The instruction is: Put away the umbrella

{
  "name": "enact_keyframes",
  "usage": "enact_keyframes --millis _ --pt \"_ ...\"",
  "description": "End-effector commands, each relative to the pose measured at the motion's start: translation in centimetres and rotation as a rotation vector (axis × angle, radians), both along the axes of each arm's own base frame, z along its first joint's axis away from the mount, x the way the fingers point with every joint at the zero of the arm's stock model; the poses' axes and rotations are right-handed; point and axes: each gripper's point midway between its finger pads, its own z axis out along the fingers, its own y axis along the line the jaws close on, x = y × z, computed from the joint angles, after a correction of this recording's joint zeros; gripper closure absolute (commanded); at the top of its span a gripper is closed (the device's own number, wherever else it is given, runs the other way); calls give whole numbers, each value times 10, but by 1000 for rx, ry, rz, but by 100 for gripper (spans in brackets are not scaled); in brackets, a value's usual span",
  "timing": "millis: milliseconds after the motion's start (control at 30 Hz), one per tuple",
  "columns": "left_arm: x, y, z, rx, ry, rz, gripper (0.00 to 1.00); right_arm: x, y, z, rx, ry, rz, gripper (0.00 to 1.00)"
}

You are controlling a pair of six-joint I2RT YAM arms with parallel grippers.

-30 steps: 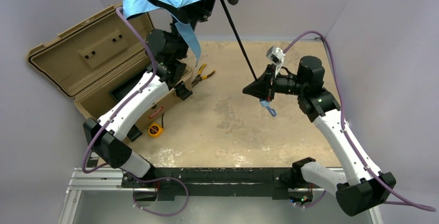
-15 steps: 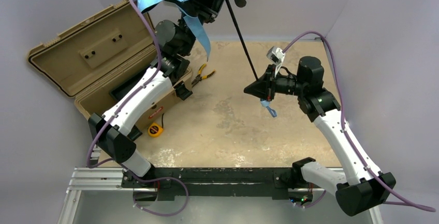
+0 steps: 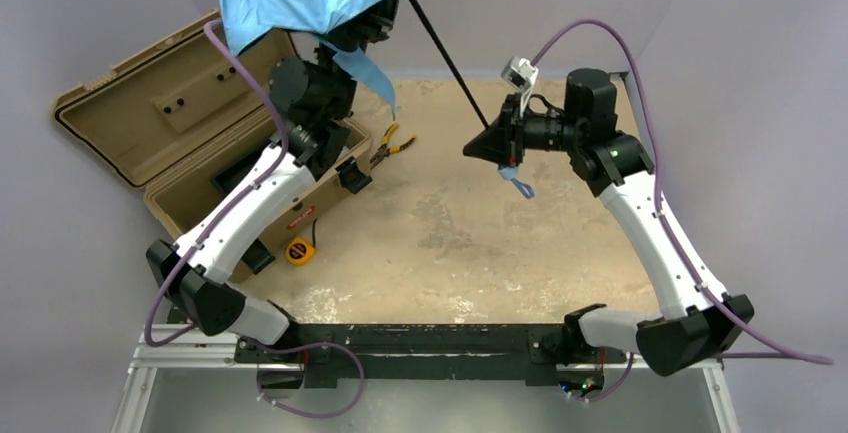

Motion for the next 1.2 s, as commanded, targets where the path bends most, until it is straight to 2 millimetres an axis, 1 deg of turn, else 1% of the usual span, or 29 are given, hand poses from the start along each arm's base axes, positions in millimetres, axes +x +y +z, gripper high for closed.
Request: enact_keyframes --millis 0,100,167,267,333,367,433,500,533,600,633,700,833,867,933,1000,1033,1100,1167 --pt "-60 -119 -119 332 145 -408 100 27 10 110 153 -367 -25 100" --pt "-71 -136 -138 351 166 -479 100 32 14 116 176 -352 -9 100" --pt "-78 -149 -152 371 186 -522 100 31 18 125 204 -354 6 100" --pt "-80 -151 -167 358 206 -534 100 32 18 135 220 -370 -4 100" --pt "-82 -149 -168 355 199 -534 100 36 18 129 208 -364 -15 100" --pt "-84 -148 -166 365 191 -532 100 34 17 130 213 -373 -15 100" --pt "-86 -147 -166 388 190 -536 100 34 13 135 218 -403 -33 100" --pt "-90 -147 -173 398 200 -552 100 37 5 142 227 -419 -76 100" --pt "-92 -149 -180 401 216 -566 100 39 -1 146 242 -423 -102 100" --pt "-98 -152 -201 401 248 -589 100 49 -12 148 260 -417 -160 100" --pt "-100 -153 -211 395 265 -594 100 54 -17 146 263 -406 -186 100" --pt "-103 -153 -225 376 289 -609 100 61 -22 139 265 -378 -205 100" --pt "-109 -153 -230 382 282 -642 100 58 -26 126 260 -357 -197 100" --pt "-111 -156 -232 391 280 -661 98 58 -27 125 260 -356 -202 100" --pt "-117 -161 -234 403 272 -708 80 60 -29 123 255 -357 -217 100" --pt "-124 -162 -241 419 281 -743 62 66 -37 121 248 -357 -241 100" --pt "-128 -160 -245 428 282 -753 57 68 -41 121 245 -356 -252 100" --pt "-135 -151 -259 460 300 -758 48 71 -49 119 234 -360 -272 100" --pt "-146 -139 -274 508 317 -759 42 72 -56 118 227 -362 -284 100"
